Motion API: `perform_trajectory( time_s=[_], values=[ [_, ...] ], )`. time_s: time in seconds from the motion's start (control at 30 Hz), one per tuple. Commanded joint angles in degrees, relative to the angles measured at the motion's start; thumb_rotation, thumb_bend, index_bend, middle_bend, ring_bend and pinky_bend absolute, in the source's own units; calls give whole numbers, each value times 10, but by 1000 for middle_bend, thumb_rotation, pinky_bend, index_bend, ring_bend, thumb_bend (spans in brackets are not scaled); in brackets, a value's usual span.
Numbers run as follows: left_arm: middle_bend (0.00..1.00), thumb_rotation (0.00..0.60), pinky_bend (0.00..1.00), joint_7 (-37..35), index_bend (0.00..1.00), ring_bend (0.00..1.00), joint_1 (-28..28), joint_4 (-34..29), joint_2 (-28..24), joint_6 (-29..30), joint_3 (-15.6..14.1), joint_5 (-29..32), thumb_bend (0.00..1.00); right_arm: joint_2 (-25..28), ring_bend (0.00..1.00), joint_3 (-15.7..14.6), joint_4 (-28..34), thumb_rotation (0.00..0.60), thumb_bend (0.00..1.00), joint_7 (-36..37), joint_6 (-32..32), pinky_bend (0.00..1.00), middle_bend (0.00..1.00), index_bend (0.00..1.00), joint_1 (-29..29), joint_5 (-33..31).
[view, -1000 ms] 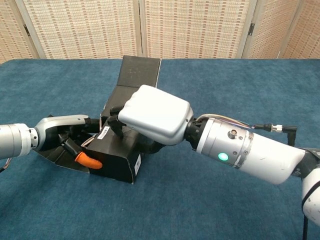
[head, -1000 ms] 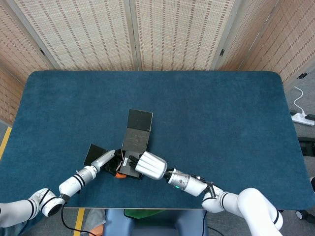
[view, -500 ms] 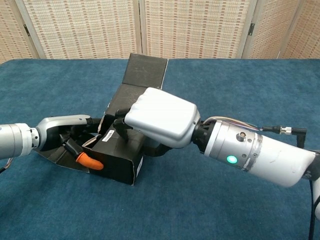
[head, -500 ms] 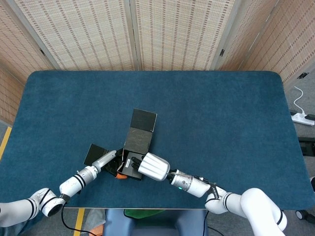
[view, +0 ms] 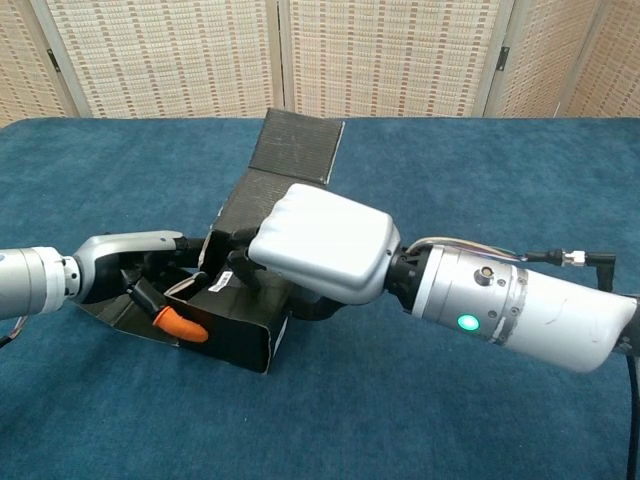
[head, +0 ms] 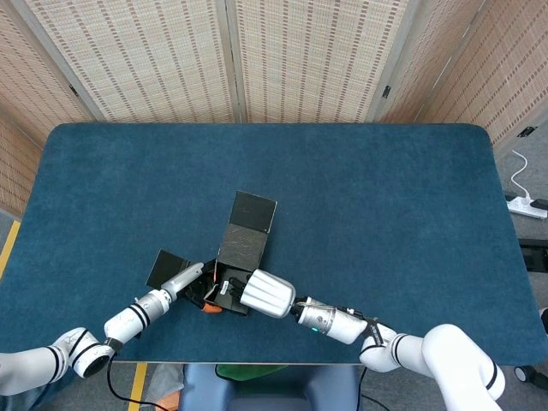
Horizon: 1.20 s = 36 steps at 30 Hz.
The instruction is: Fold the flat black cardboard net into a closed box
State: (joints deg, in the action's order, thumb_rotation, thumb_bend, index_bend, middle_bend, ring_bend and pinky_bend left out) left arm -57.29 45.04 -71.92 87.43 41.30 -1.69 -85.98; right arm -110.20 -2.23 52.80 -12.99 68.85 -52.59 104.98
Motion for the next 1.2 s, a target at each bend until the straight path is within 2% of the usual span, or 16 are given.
perform_trajectory(
  time_s=[0.03, 0.33, 0.53, 0.73, 1.03, 1.2],
  values=[
    [225, 600, 612, 0, 158, 504, 1, -2, -1, -1, -1, -1, 170, 5, 807, -2, 4, 600, 137, -7, -7, 1000, 349, 547, 3, -3],
    [209, 600, 609, -1, 140, 493, 0, -7, -3, 4, -2, -7, 172, 17, 805, 5, 25, 600, 136, -16, -12, 1000, 346, 547, 8, -11],
    [242, 600, 611, 16, 217, 494, -2, -2, 8, -1, 7, 12, 172, 18, 804, 5, 30, 600, 137, -22, -19, 1000, 346, 547, 8, -12],
    [321, 600, 613, 32, 311, 513, -8, 2, 16, 0, 15, 26, 172, 19, 803, 4, 38, 600, 136, -29, -26, 1000, 346, 547, 12, -15],
    [344, 600, 613, 41, 334, 515, -12, -1, 20, -2, 21, 33, 171, 30, 803, 0, 57, 600, 136, -47, -40, 1000, 355, 547, 19, -19],
    [344, 600, 614, 41, 333, 514, -13, -2, 22, -5, 23, 35, 170, 35, 803, -9, 65, 600, 137, -61, -61, 1000, 403, 547, 21, -20]
  ],
)
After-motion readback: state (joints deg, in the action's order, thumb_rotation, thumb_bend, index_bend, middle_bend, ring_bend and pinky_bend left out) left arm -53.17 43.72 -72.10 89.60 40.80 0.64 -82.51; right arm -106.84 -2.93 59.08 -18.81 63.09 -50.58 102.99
